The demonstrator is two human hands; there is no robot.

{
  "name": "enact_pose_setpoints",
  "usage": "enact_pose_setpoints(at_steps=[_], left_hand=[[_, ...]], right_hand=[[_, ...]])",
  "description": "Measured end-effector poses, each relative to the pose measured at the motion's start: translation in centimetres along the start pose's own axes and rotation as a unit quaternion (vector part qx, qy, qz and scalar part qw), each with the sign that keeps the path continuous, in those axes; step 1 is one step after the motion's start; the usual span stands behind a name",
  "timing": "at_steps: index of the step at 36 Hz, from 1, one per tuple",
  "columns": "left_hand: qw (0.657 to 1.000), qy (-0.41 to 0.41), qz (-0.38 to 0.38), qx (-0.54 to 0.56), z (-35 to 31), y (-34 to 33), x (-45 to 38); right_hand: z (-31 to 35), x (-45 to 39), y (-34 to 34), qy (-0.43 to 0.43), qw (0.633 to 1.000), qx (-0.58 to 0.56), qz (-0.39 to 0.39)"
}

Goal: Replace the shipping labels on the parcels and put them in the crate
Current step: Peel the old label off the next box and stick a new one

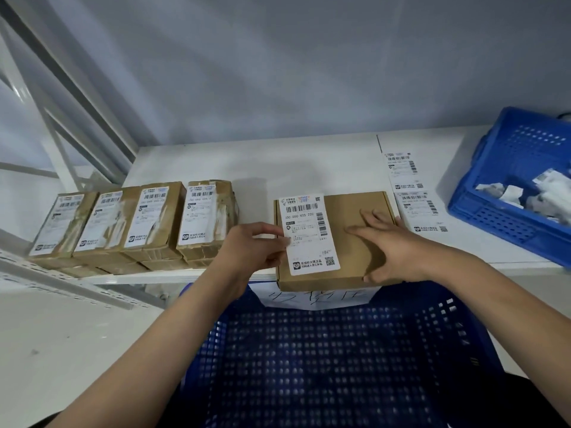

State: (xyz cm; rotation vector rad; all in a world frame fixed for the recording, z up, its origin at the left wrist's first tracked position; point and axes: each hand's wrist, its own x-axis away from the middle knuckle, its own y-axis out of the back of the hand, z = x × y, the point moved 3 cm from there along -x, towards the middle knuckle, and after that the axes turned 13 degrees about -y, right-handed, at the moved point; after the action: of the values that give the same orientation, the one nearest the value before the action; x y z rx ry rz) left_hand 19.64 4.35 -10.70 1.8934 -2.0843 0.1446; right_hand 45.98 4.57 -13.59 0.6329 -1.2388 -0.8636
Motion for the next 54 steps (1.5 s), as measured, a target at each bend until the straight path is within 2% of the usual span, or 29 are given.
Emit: enact_pose_setpoints(at_steps=[4,6,8,9,10,15,20,25,30,37,43,50,54], left_hand=[[0.999,0.017,0.0,0.036,0.5,-0.1,-0.1],[0.998,0.019,0.005,0.055,0.5,-0.2,-0.3],[0.998,0.015,0.008,0.059,0.5,-0.4,-0.4],[0.998,0.011,0.007,0.056,0.4,-0.4,-0.6],[0.999,0.007,0.003,0.052,0.4,-0.5,-0.7],[0.999,0.006,-0.002,0.04,0.5,-1.0,-1.0],[1.0,0.005,0.002,0.027,0.7,-1.3,-1.0],[1.0,-0.008,-0.001,-0.004,0.7,-1.3,-1.2],[0.997,-0.01,-0.013,-0.07,1.4,-1.0,-1.9],[0.97,-0.092,-0.077,-0.213,0.4,0.3,-2.2],[0.994,-0.043,-0.045,-0.087,0.5,0.4,-2.1],[0.996,-0.028,-0.034,-0.075,1.3,-0.2,-2.2],[0.996,-0.02,-0.036,-0.085,1.7,-0.1,-2.4]], right_hand=[[-0.1,0.3,0.0,-0.009,1.0,-0.009,0.011],[0.4,0.6,0.3,-0.01,0.994,-0.099,-0.049],[1.3,0.9,0.9,-0.002,0.947,-0.267,-0.178],[2.0,1.0,1.0,-0.003,0.915,-0.335,-0.224],[2.7,1.0,1.1,-0.005,0.892,-0.387,-0.235],[4.3,0.5,-0.2,-0.033,0.825,-0.551,-0.119],[4.0,0.4,-0.5,-0.048,0.804,-0.585,-0.091],[4.2,0.6,-0.4,-0.055,0.805,-0.586,-0.074],[4.6,0.6,-0.3,-0.061,0.816,-0.566,-0.099],[5.5,0.4,-0.1,-0.061,0.821,-0.559,-0.099],[5.0,0.4,-0.2,-0.07,0.803,-0.585,-0.089],[5.4,-0.1,-0.5,-0.065,0.813,-0.573,-0.085],[5.4,-0.4,-0.8,-0.054,0.831,-0.545,-0.099]])
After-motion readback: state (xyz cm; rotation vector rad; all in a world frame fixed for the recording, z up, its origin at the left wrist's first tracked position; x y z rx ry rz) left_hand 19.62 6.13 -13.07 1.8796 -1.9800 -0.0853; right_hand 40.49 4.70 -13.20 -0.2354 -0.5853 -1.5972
